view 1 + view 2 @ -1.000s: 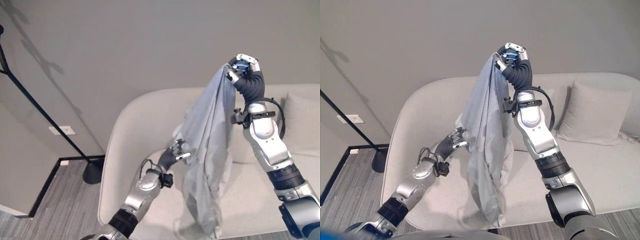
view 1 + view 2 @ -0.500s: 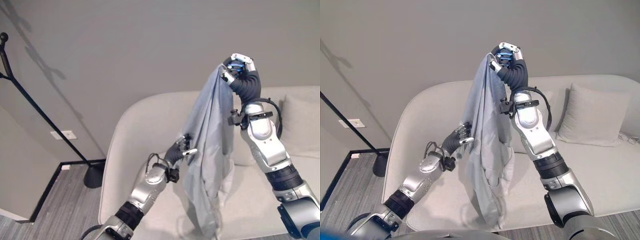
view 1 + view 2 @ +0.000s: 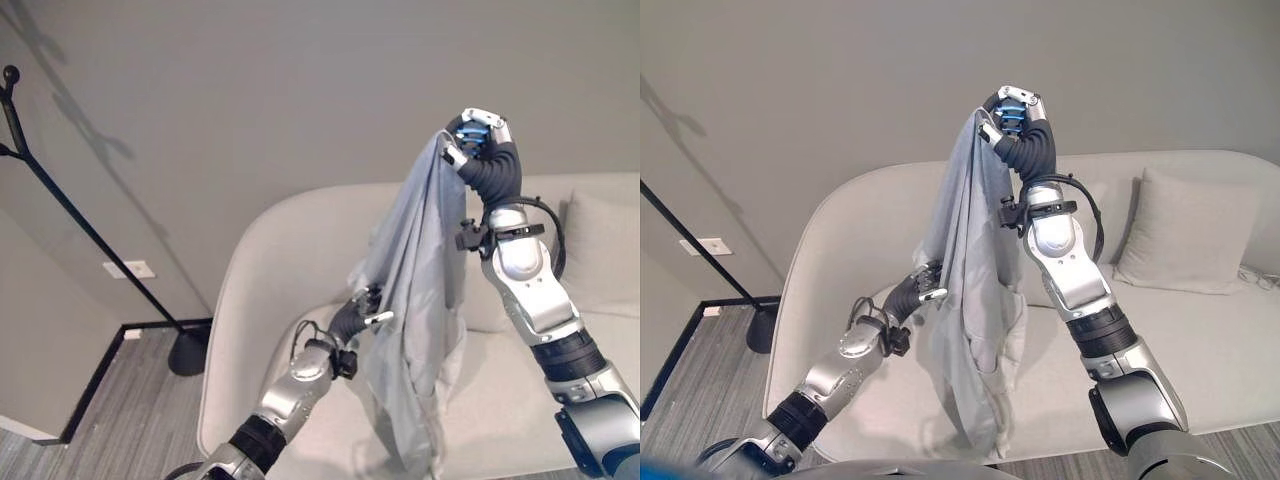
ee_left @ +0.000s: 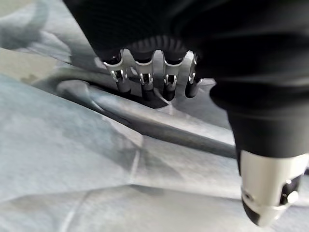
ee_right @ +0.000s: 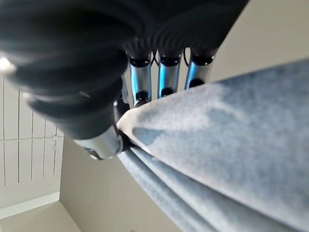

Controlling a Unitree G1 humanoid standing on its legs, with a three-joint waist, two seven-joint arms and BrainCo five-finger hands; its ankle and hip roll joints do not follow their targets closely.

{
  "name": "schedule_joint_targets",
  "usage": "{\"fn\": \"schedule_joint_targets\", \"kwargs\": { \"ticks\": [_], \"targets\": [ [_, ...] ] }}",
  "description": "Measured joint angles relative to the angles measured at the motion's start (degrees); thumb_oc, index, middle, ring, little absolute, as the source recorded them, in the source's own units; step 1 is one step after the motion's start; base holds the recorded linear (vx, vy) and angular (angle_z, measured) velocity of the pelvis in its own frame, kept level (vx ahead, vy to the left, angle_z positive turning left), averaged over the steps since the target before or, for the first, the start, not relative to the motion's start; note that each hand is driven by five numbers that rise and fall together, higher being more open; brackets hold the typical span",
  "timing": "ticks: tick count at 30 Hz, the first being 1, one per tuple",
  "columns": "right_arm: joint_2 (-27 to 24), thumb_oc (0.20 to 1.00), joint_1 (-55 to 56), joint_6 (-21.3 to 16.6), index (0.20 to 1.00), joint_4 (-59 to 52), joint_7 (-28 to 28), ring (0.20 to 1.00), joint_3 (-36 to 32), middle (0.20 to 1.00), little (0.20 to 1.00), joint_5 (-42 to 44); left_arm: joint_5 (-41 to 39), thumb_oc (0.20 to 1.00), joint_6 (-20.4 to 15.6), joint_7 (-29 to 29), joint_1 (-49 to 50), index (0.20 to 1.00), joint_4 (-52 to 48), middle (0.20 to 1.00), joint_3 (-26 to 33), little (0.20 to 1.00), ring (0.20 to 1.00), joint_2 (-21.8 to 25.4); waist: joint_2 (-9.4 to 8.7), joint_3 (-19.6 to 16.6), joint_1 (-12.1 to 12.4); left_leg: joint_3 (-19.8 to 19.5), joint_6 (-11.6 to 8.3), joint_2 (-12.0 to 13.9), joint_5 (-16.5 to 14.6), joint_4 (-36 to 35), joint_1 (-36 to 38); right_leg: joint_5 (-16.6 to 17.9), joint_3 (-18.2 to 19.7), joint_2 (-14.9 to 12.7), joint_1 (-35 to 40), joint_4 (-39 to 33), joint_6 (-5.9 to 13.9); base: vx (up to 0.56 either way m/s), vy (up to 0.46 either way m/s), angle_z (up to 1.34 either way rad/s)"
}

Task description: Hang the clothes on the sofa on the clothes rack.

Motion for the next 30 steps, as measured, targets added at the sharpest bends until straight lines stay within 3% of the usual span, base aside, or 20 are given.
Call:
{"fn": "schedule_joint_targets", "kwargs": {
  "ticks": [21,30],
  "targets": [
    [0.01,0.200,-0.61,0.03,0.200,-3.11,-2.38,0.200,-1.47,0.200,0.200,-2.22,2.64,1.000,0.35,0.13,0.99,1.000,4.77,1.000,0.27,1.000,1.000,-0.40,-0.05,0.04,-0.25,-0.01,0.00,0.03,-0.03,0.00,0.01,-0.11,-0.04,0.02,-0.03,-0.02,-0.03,0.00,0.000,0.00],
    [0.07,0.200,-2.05,0.02,0.200,-3.52,-2.42,0.200,-1.43,0.200,0.200,-2.17,10.38,1.000,0.55,0.42,-2.87,1.000,5.79,1.000,-3.70,1.000,1.000,-1.08,-0.17,0.11,-0.31,0.17,-0.02,0.03,-0.05,0.01,0.02,-0.10,0.14,0.04,-0.11,-0.01,-0.02,0.00,0.000,0.00]
  ]
}}
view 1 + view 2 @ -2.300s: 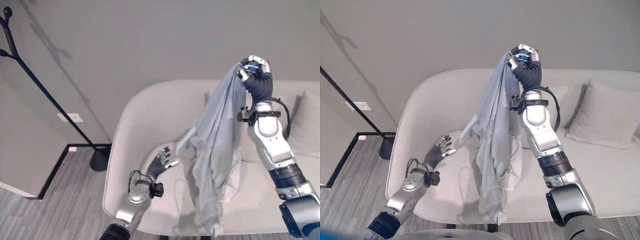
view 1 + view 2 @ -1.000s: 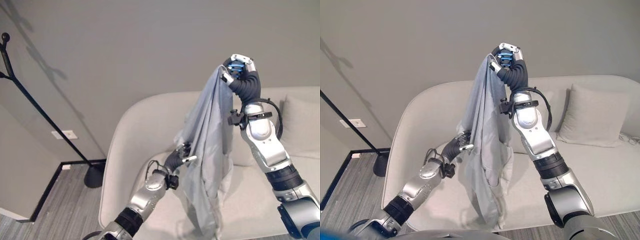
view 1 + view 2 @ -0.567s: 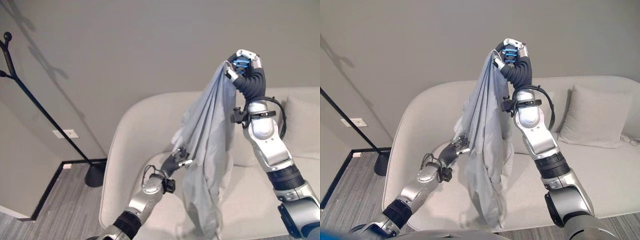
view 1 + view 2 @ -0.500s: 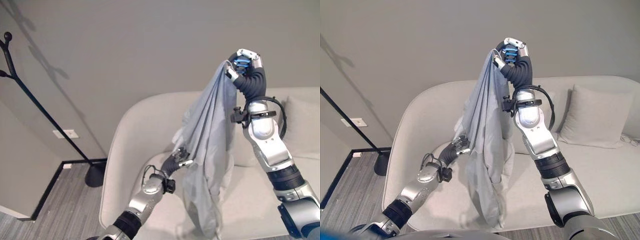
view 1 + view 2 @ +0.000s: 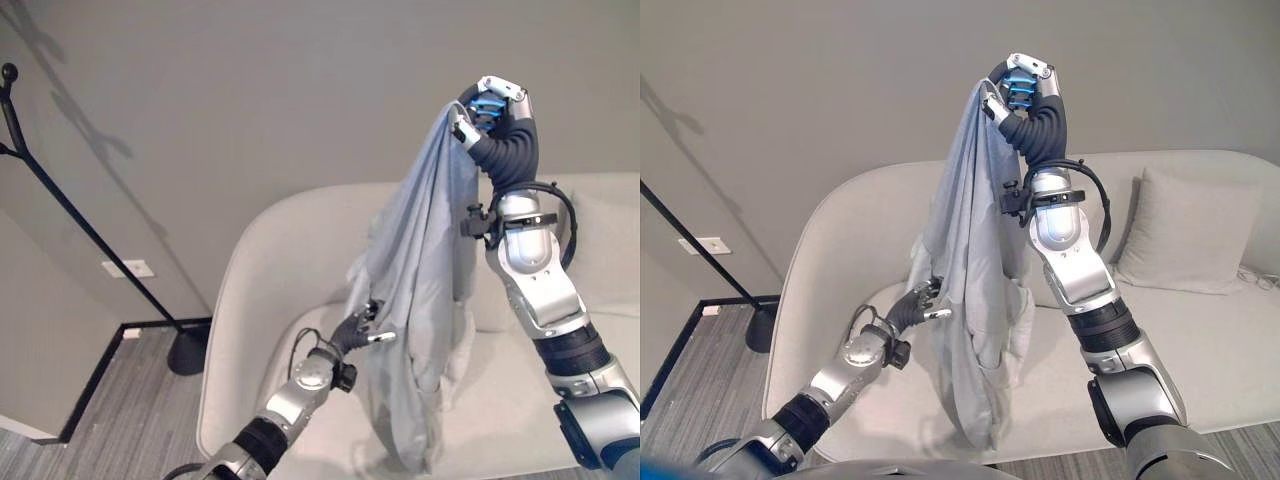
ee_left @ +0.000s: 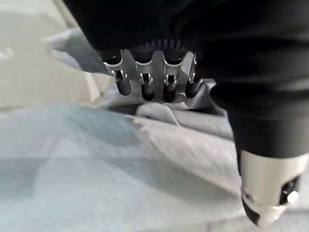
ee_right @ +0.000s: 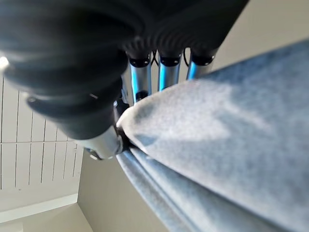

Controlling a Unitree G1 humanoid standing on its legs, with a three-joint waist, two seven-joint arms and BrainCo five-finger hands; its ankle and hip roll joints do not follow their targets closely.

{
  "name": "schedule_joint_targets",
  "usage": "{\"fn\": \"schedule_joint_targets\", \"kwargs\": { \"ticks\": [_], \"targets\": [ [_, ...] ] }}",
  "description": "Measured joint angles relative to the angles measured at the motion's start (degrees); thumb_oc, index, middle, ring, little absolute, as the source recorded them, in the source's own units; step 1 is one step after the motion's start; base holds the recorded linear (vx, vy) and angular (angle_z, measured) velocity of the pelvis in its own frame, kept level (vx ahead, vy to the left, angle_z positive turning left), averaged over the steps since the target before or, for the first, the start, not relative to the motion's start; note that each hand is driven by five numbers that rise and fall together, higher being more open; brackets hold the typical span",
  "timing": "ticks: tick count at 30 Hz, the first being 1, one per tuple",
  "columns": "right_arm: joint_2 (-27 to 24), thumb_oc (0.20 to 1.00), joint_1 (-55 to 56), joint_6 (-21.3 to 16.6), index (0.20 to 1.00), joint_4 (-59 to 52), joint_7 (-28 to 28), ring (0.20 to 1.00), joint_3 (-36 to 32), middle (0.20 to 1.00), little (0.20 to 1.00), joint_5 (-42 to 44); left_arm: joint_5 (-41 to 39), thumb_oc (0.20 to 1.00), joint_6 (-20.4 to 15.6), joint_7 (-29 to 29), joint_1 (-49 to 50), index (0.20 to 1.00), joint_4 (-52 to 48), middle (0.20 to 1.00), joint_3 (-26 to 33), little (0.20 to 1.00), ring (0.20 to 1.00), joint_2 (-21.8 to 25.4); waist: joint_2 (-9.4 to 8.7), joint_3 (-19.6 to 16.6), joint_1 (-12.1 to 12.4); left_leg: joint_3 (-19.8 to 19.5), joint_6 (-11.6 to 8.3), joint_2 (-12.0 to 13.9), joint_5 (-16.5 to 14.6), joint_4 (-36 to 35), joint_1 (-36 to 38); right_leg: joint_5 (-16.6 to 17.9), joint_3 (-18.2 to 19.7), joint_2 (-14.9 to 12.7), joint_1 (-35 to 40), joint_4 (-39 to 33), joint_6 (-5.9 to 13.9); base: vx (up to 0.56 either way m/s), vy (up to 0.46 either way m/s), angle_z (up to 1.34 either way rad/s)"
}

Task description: Hang the clothes on the sofa on the clothes rack.

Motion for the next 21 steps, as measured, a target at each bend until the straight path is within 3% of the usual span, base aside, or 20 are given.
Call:
{"fn": "schedule_joint_targets", "kwargs": {
  "ticks": [10,11,21],
  "targets": [
    [0.22,0.200,-0.64,0.00,0.200,0.00,-0.03,0.200,0.75,0.200,0.200,0.05,4.94,1.000,0.02,0.08,-5.59,1.000,3.34,1.000,-3.60,1.000,1.000,-1.70,-0.59,0.04,-0.24,0.31,0.00,0.01,0.00,0.04,0.13,0.00,0.28,0.04,-0.02,0.02,0.00,0.00,0.000,0.00],
    [0.45,0.200,-0.64,0.00,0.200,0.00,-0.03,0.200,0.75,0.200,0.200,0.05,5.39,0.200,0.02,0.08,-6.02,0.200,3.34,0.200,-3.78,0.200,0.200,-1.74,-0.67,-0.01,-0.22,0.46,0.00,0.01,0.00,0.03,0.20,0.00,0.41,0.04,-0.01,0.04,0.00,0.00,-0.001,-0.04],
    [1.12,0.200,-0.64,-0.01,0.200,0.00,-0.02,0.200,0.75,0.200,0.200,0.07,7.62,0.200,-0.08,0.37,-6.40,0.200,3.34,0.200,-3.76,0.200,0.200,-1.73,-0.71,-0.03,-0.24,0.98,0.10,0.02,-0.12,0.01,0.54,0.00,0.67,0.04,0.16,0.04,0.01,0.00,0.000,0.00]
  ]
}}
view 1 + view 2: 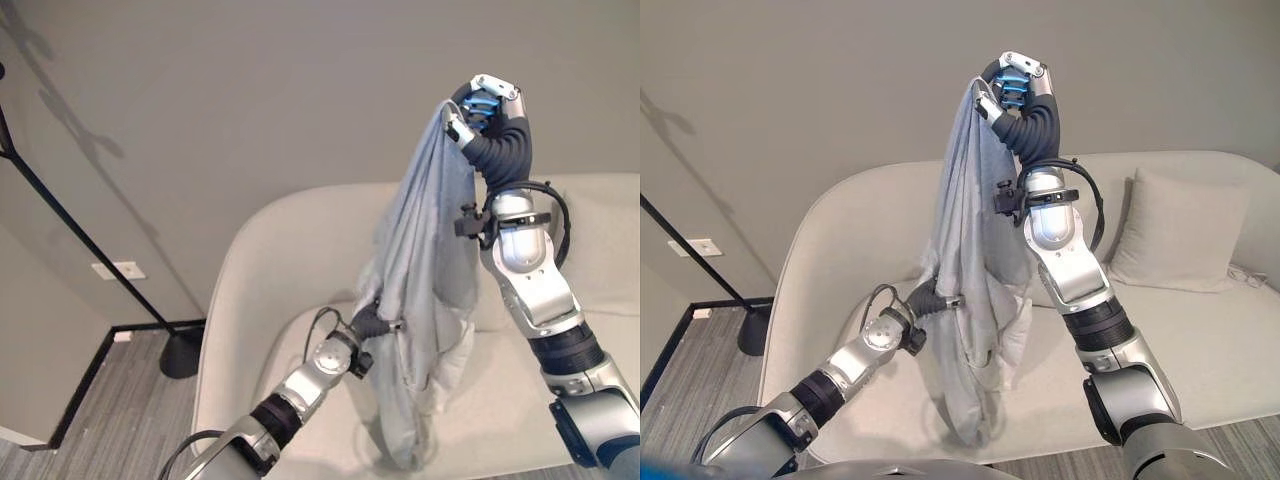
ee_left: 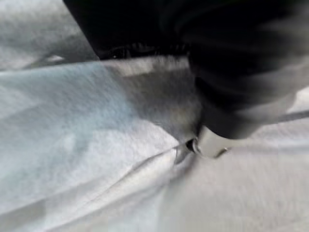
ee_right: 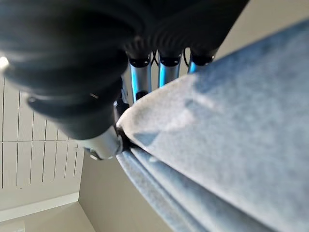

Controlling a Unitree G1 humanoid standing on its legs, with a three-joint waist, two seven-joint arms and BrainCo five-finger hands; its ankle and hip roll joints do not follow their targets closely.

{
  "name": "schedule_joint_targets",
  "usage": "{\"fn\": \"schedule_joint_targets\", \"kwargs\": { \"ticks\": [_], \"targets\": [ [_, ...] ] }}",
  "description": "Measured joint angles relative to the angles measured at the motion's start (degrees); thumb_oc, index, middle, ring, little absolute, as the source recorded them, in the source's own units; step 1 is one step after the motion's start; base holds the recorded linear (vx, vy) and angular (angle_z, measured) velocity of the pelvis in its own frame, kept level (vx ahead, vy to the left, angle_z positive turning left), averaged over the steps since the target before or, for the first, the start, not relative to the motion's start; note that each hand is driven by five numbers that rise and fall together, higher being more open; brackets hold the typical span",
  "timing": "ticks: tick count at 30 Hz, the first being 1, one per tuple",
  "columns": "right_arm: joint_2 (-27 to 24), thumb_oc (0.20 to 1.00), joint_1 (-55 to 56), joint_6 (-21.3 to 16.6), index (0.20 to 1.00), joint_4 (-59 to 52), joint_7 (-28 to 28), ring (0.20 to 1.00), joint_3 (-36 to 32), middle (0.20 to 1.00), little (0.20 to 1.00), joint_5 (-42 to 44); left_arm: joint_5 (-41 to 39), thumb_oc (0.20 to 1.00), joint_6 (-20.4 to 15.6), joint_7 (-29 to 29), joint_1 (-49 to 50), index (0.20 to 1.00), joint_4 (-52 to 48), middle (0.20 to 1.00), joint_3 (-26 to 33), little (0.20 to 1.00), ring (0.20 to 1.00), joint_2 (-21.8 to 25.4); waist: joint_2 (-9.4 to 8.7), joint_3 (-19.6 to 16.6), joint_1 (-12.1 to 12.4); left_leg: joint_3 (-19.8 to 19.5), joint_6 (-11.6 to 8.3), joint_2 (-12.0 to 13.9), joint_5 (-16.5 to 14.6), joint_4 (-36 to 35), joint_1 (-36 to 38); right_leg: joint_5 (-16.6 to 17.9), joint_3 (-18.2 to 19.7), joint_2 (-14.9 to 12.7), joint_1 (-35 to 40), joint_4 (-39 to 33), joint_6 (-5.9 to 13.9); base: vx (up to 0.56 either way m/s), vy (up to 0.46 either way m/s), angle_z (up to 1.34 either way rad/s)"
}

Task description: Hang the clothes on the sofa on the clothes rack.

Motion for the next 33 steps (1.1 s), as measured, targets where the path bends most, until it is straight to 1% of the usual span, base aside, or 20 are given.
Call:
{"fn": "schedule_joint_targets", "kwargs": {
  "ticks": [5,9,13,15,18,19,20,21,23,25,26,27,28,31,33],
  "targets": [
    [0.00,0.200,0.01,0.00,0.200,0.00,-0.01,0.200,-0.24,0.200,0.200,0.00,0.36,0.200,0.00,0.97,0.04,0.200,0.31,0.200,1.17,0.200,0.200,0.47,0.01,0.00,0.06,0.00,0.05,0.04,-0.19,-0.02,0.44,-0.04,0.00,0.00,0.47,-0.02,0.02,0.00,0.000,0.00],
    [-0.04,0.200,0.33,-0.02,0.200,0.01,-0.07,0.200,-0.77,0.200,0.200,-0.02,0.46,0.200,-0.10,1.75,0.64,0.200,0.37,0.200,4.08,0.200,0.200,1.64,0.00,0.00,0.10,-0.01,0.04,0.06,-0.27,-0.03,0.62,-0.06,-0.04,0.00,0.68,-0.03,0.02,0.00,0.000,0.00],
    [-0.11,0.200,1.23,-0.01,0.200,0.02,0.02,0.200,-1.17,0.200,0.200,-0.04,0.49,0.200,-0.27,2.05,1.26,0.200,0.32,0.200,7.26,0.200,0.200,3.97,0.07,-0.04,0.23,-0.09,0.04,0.13,-0.27,-0.03,0.71,-0.08,-0.16,0.03,0.83,-0.04,-0.01,0.00,0.000,0.00],
    [-0.11,0.200,2.00,-0.01,0.200,0.02,0.13,0.200,-2.42,0.200,0.200,-0.05,0.57,0.200,-0.36,2.08,1.38,0.200,0.15,0.200,8.96,0.200,0.200,4.60,0.08,-0.04,0.35,-0.13,0.05,0.13,-0.27,-0.03,0.73,-0.09,-0.24,0.02,0.89,-0.04,-0.02,0.00,0.000,0.00],
    [-0.14,0.200,4.73,-0.01,0.200,0.03,0.31,0.200,-5.38,0.200,0.200,-0.07,2.45,0.200,-0.46,1.79,3.42,0.200,-4.06,0.200,11.61,0.200,0.200,8.27,0.28,0.01,0.35,-0.45,0.12,0.18,-0.31,-0.05,1.14,-0.25,-0.62,0.03,1.49,-0.05,-0.21,0.02,-0.027,0.04],
    [-0.25,0.200,5.95,-0.01,0.200,0.05,0.60,0.200,-6.45,0.200,0.200,-0.09,2.81,0.200,-0.54,1.45,5.06,0.200,-6.58,0.200,12.55,0.200,0.200,10.18,0.46,0.02,0.36,-0.54,0.24,0.20,-0.43,-0.05,1.53,-0.53,-0.72,0.03,1.97,-0.05,-0.10,0.01,-0.020,0.07],
    [-0.64,0.200,7.57,0.00,0.200,0.02,1.24,0.200,-8.26,0.200,0.200,-0.08,3.02,0.200,-0.88,1.21,6.76,0.200,-9.16,0.200,14.51,0.200,0.200,12.41,0.74,-0.08,0.35,-0.70,0.26,0.22,-0.65,-0.05,1.66,-0.67,-0.84,0.04,2.18,-0.06,-0.09,0.01,-0.019,0.08],
    [-1.26,0.200,8.77,0.03,0.200,0.02,1.57,0.200,-9.33,0.200,0.200,-0.08,3.49,0.200,-1.29,1.23,7.47,0.200,-10.03,0.200,16.68,0.200,0.200,13.32,1.11,-0.15,0.40,-0.87,0.25,0.18,-0.66,-0.05,1.63,-0.74,-0.92,0.02,2.22,-0.07,0.00,0.01,-0.020,0.09],
    [-1.36,0.200,10.46,0.09,0.200,0.00,3.00,0.200,-9.96,0.200,0.200,-0.08,4.48,0.200,-1.67,0.90,7.68,0.200,-11.09,0.200,19.23,0.200,0.200,15.78,1.89,-0.14,0.84,-1.25,0.25,0.18,-0.66,-0.05,1.66,-0.87,-1.37,0.00,2.44,-0.06,-0.07,0.00,-0.020,0.10],
    [-1.36,0.200,11.46,0.36,0.200,0.03,4.00,0.200,-10.27,0.200,0.200,-0.07,4.53,0.200,-2.21,1.14,7.61,0.200,-11.81,0.200,22.64,0.200,0.200,17.16,2.63,-0.26,0.81,-1.53,0.25,0.23,-0.66,-0.06,1.63,-0.99,-1.66,0.05,2.64,-0.07,-0.10,0.01,-0.022,0.08],
    [-1.35,0.200,11.99,0.36,0.200,0.03,5.04,0.200,-10.64,0.200,0.200,-0.07,4.73,0.200,-2.71,0.85,7.50,0.200,-13.05,0.200,22.84,0.200,0.200,19.95,2.89,-0.25,1.11,-1.56,0.19,0.29,-0.70,-0.04,1.72,-1.06,-1.73,0.12,2.67,-0.07,-0.16,0.00,-0.019,0.03],
    [-1.37,0.200,12.18,0.51,0.200,0.03,5.25,0.200,-10.97,0.200,0.200,-0.07,4.98,0.200,-3.14,0.91,7.48,0.200,-13.20,0.200,23.96,0.200,0.200,20.44,3.06,-0.26,1.08,-1.60,0.15,0.30,-0.72,-0.05,1.70,-1.07,-1.80,0.13,2.70,-0.07,-0.14,0.00,0.000,0.00],
    [-1.36,0.200,12.22,0.53,0.200,0.08,5.49,0.200,-10.99,0.200,0.200,-0.04,5.03,0.200,-3.20,0.83,7.29,0.200,-13.38,0.200,24.44,0.200,0.200,21.01,3.40,-0.31,1.60,-1.64,0.15,0.30,-0.72,-0.05,1.73,-1.09,-1.83,0.11,2.79,-0.07,-0.16,0.00,0.000,0.00],
    [-1.33,0.200,13.61,0.55,0.200,0.11,6.99,0.200,-12.18,0.200,0.200,0.00,5.07,0.200,-3.31,0.59,5.41,0.200,-14.70,0.200,24.81,0.200,0.200,25.47,3.53,-0.32,1.85,-2.00,0.14,0.31,-0.71,-0.05,1.65,-1.12,-2.28,0.12,2.91,-0.07,-0.20,-0.01,-0.024,0.07],
    [-1.17,0.200,13.77,0.53,0.200,0.21,7.87,0.200,-12.10,0.200,0.200,0.02,5.06,0.200,-3.39,0.59,3.53,0.200,-14.70,0.200,24.83,0.200,0.200,29.27,3.77,-0.22,1.87,-2.57,0.12,0.31,-0.70,-0.05,1.53,-1.15,-2.80,0.12,3.02,-0.06,-0.25,-0.01,-0.030,0.13]
  ]
}}
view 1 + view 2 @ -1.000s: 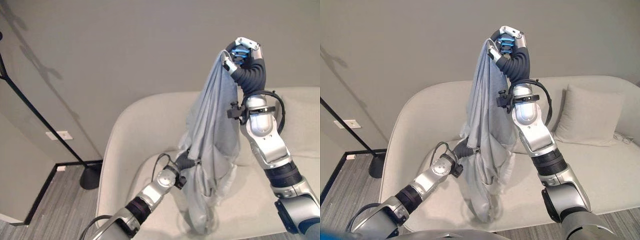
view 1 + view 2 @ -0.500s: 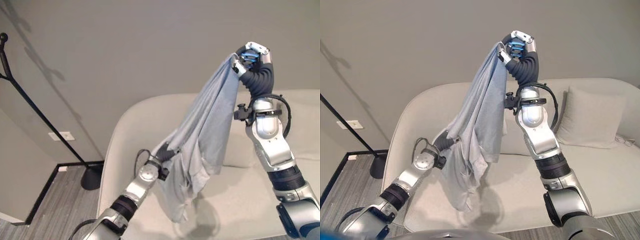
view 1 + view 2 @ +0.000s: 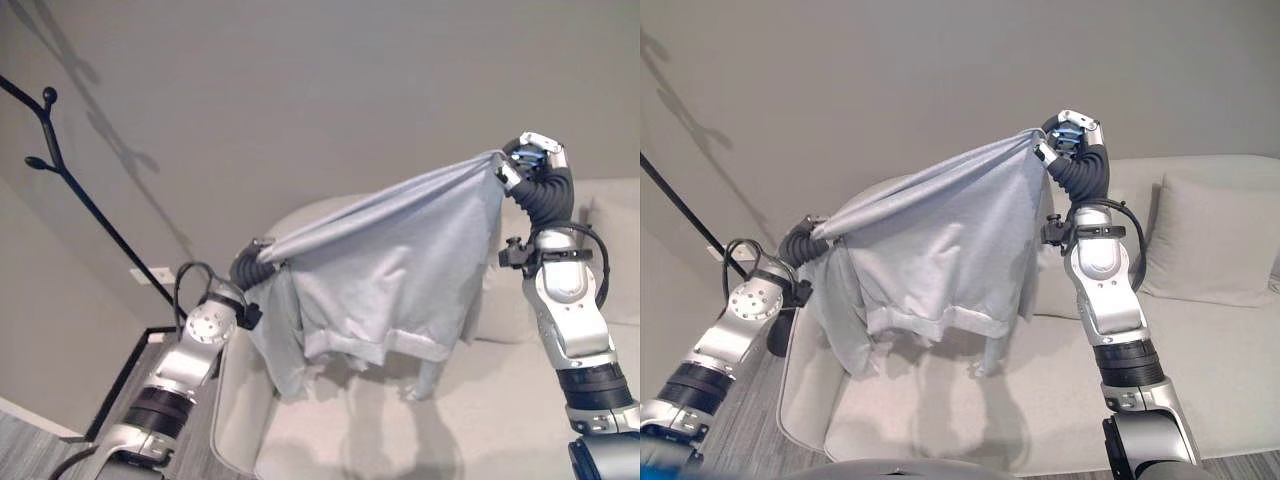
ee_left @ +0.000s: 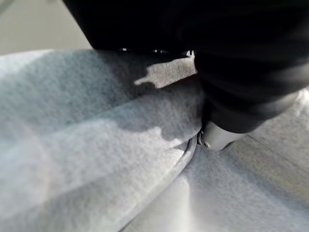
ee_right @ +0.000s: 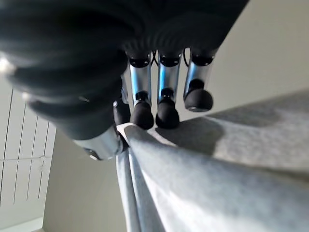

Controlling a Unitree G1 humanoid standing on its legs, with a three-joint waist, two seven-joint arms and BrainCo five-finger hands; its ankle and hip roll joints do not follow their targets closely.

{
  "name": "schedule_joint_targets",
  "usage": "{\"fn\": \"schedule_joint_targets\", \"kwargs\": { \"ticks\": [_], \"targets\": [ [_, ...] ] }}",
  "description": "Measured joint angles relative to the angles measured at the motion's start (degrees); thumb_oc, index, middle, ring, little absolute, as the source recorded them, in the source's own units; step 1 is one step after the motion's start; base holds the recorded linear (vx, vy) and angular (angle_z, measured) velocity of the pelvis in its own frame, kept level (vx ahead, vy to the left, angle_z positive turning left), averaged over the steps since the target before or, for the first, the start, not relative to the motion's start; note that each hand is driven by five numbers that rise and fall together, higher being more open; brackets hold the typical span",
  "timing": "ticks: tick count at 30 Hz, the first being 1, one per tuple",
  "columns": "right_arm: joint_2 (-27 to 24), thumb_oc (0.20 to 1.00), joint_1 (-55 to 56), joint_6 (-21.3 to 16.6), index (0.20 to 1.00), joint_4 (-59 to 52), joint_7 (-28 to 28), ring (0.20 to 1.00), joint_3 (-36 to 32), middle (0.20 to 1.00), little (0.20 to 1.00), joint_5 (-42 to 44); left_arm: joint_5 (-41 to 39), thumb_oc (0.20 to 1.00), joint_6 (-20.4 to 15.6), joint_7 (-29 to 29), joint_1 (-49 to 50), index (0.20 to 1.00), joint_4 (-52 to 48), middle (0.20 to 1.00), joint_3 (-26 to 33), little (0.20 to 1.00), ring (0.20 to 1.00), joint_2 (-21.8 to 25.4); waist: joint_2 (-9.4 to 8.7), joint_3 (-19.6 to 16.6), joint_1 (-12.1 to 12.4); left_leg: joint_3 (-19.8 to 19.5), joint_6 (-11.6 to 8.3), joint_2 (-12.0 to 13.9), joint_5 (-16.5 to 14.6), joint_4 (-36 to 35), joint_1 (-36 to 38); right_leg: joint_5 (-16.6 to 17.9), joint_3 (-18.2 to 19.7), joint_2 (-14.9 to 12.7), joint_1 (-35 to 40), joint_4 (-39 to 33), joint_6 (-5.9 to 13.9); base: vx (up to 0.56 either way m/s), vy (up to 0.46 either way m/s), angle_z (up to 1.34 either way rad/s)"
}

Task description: Hang the clothes on the sofa on the clothes rack.

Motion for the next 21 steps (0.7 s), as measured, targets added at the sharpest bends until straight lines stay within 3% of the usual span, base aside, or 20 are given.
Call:
{"fn": "schedule_joint_targets", "kwargs": {
  "ticks": [6,21],
  "targets": [
    [0.28,0.200,2.11,0.00,0.200,1.18,2.77,0.200,1.72,0.200,0.200,1.23,-0.01,0.200,-1.77,1.34,-6.47,0.200,2.17,0.200,1.70,0.200,0.200,6.35,1.10,-0.03,0.08,-1.22,-0.47,-0.01,0.05,0.00,1.02,-0.73,-1.23,-0.01,1.77,0.00,-0.11,-0.01,-0.045,0.11],
    [1.26,0.200,1.92,-0.02,0.200,3.42,6.18,0.200,7.20,0.200,0.200,2.74,2.09,0.200,-2.61,5.58,-14.72,0.200,4.37,0.200,1.67,0.200,0.200,14.20,1.50,0.00,0.39,-3.86,-1.27,0.16,0.60,0.03,-0.86,-0.84,-3.77,0.30,1.30,0.27,-0.35,-0.05,-0.029,0.09]
  ]
}}
